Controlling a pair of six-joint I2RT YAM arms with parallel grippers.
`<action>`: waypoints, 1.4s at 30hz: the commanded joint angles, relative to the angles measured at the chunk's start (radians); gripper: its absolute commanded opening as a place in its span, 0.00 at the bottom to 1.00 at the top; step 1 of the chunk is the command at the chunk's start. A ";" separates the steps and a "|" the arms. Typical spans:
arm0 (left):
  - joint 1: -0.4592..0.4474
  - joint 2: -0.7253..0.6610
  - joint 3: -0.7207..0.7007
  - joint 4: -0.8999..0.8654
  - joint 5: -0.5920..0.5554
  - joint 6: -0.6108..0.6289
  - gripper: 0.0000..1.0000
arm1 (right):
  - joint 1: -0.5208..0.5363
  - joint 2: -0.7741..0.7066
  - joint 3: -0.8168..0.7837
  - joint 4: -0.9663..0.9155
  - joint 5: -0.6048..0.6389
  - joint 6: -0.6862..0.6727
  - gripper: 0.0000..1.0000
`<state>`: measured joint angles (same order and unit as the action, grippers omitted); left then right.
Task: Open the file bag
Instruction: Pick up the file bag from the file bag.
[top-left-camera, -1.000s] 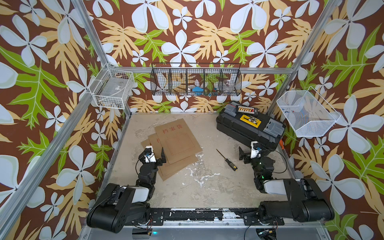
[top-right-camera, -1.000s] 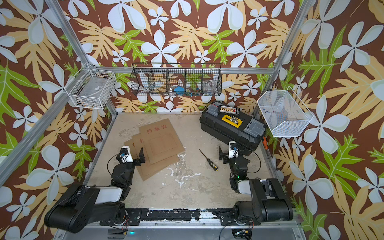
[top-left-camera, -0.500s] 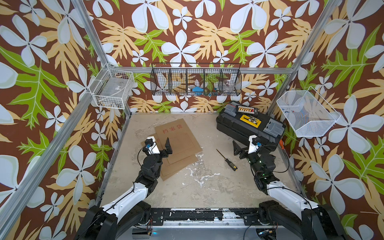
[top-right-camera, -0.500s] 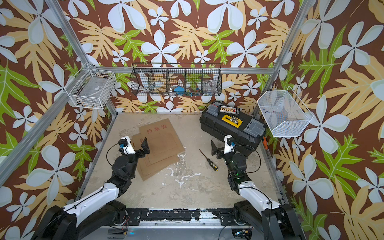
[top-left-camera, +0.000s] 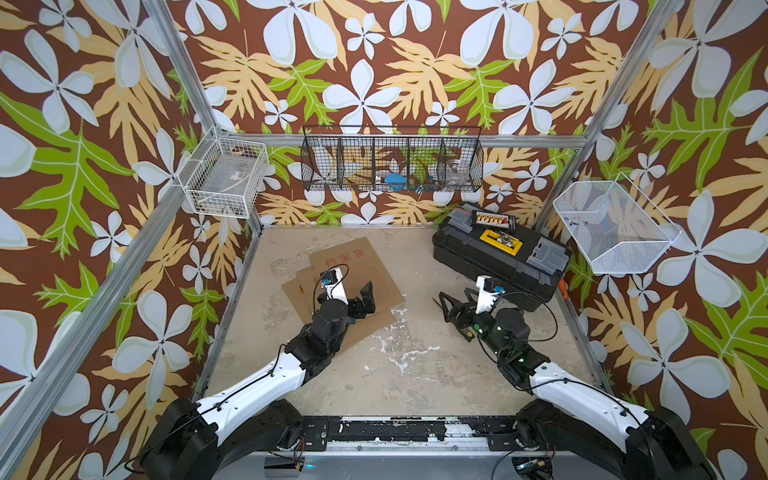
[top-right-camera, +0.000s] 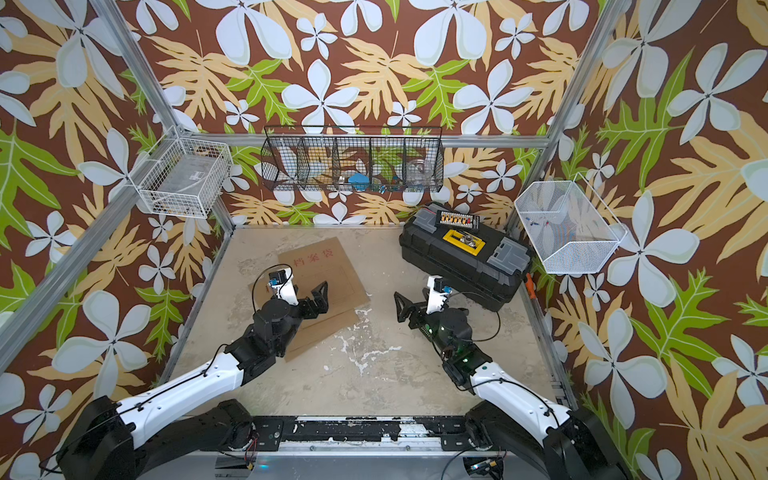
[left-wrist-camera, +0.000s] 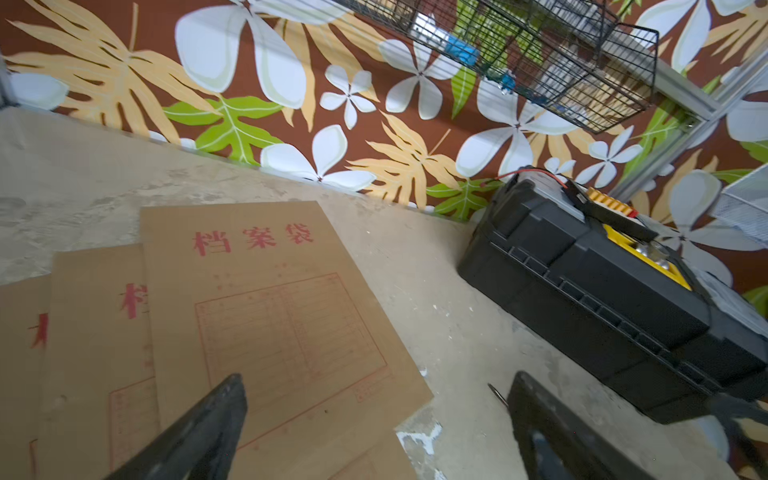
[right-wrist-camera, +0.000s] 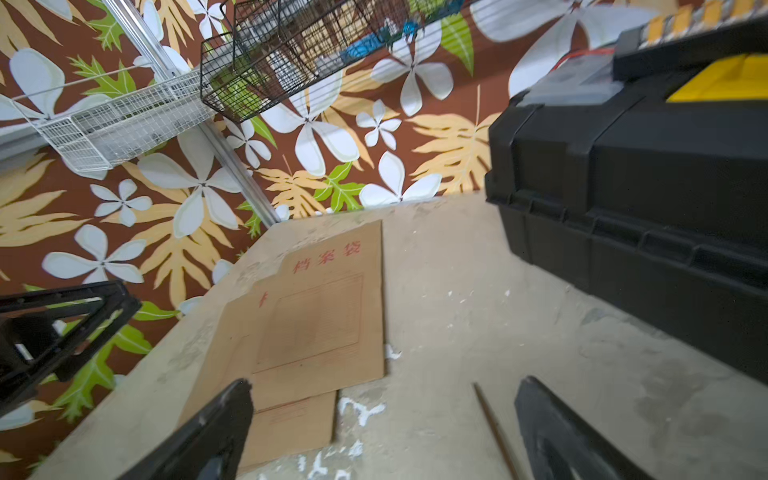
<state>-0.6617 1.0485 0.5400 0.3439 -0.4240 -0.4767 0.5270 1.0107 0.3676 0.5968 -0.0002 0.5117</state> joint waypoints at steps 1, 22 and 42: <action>-0.003 0.012 0.026 -0.142 0.051 -0.073 1.00 | 0.018 0.026 0.031 -0.108 -0.039 0.125 1.00; 0.267 0.114 0.083 -0.252 0.316 -0.164 0.92 | 0.019 0.754 0.744 -0.471 -0.404 -0.077 0.90; 0.533 0.462 0.167 -0.164 0.555 -0.233 0.84 | -0.019 1.174 1.199 -0.768 -0.425 -0.131 0.79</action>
<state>-0.1349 1.4929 0.6956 0.1631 0.0967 -0.7238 0.5068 2.1754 1.5528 -0.1284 -0.4179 0.3927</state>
